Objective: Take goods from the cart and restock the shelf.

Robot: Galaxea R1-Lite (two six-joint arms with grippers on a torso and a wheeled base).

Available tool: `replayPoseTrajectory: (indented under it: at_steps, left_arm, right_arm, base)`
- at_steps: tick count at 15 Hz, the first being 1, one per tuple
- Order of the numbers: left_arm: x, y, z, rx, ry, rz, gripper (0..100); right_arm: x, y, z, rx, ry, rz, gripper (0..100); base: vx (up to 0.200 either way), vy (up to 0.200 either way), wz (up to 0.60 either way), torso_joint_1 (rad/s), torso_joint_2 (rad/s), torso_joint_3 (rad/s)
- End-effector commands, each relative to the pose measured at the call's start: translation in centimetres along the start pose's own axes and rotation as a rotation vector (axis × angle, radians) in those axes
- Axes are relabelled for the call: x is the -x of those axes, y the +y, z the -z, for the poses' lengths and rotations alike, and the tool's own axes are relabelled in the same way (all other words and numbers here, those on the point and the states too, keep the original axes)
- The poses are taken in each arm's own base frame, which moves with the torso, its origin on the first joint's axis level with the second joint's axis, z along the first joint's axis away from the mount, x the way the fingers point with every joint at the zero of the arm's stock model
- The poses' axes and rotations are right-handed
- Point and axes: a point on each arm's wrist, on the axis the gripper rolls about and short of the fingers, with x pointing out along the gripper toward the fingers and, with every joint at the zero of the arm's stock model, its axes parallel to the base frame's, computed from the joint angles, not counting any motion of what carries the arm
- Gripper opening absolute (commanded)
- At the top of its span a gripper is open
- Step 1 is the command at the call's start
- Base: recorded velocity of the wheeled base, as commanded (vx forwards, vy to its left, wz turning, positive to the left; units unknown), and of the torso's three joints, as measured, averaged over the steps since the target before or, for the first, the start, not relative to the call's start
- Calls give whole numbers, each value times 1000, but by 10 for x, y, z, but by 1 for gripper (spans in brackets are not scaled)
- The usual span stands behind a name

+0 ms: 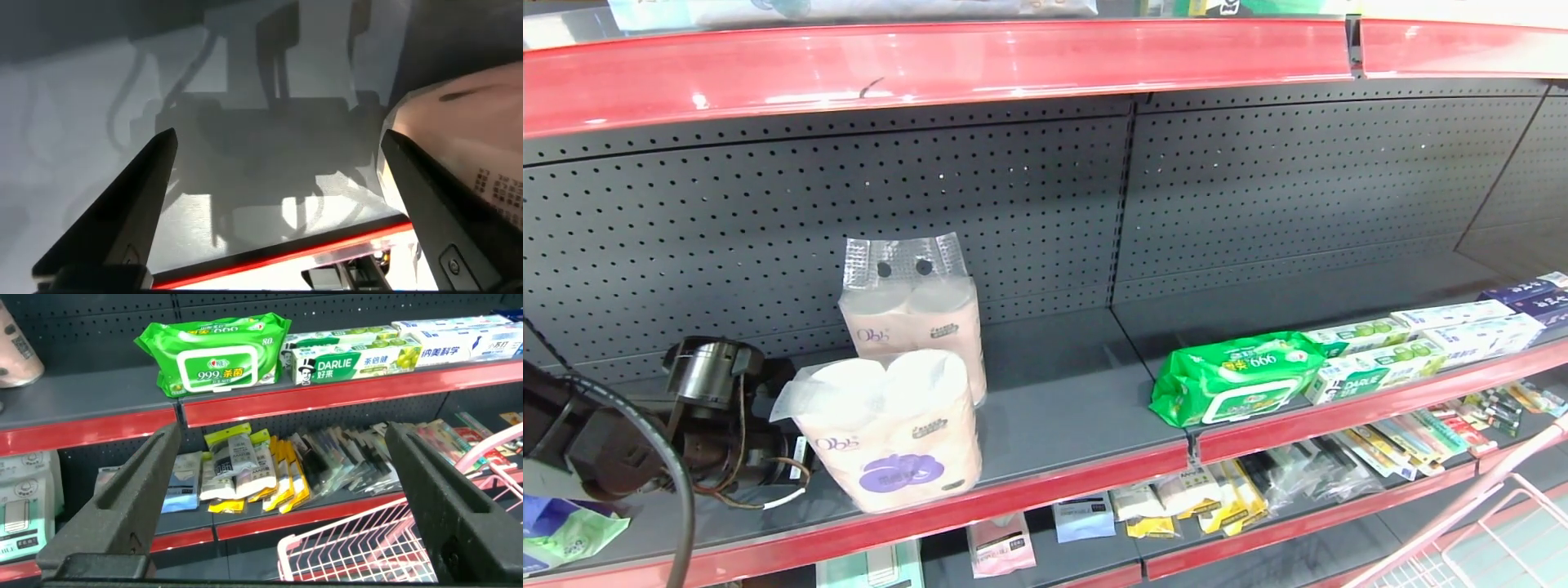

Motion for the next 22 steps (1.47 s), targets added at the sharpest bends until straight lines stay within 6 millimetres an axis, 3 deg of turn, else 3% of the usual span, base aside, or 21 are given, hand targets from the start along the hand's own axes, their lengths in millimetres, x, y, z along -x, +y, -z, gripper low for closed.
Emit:
replayPoseTrajectory:
  at_steps: [1, 17, 21, 22]
  left_arm:
    - [1, -1, -1, -3, -6, 3, 100]
    - [2, -2, -9, -6, -37, 4, 100]
    - [36, 15, -18, 16, -157, -43, 100]
    - [53, 19, -19, 24, -205, -56, 100]
  right_arm:
    - [0, 0, 0, 0, 2, -1, 100]
    - [0, 0, 0, 0, 2, -1, 100]
    - [0, 0, 0, 0, 2, -1, 100]
    - [0, 0, 0, 0, 2, -1, 100]
  base:
    - [0, 0, 0, 0, 0, 0]
    - [0, 0, 0, 0, 0, 0]
    - [0, 0, 0, 0, 0, 0]
    - [0, 0, 0, 0, 0, 0]
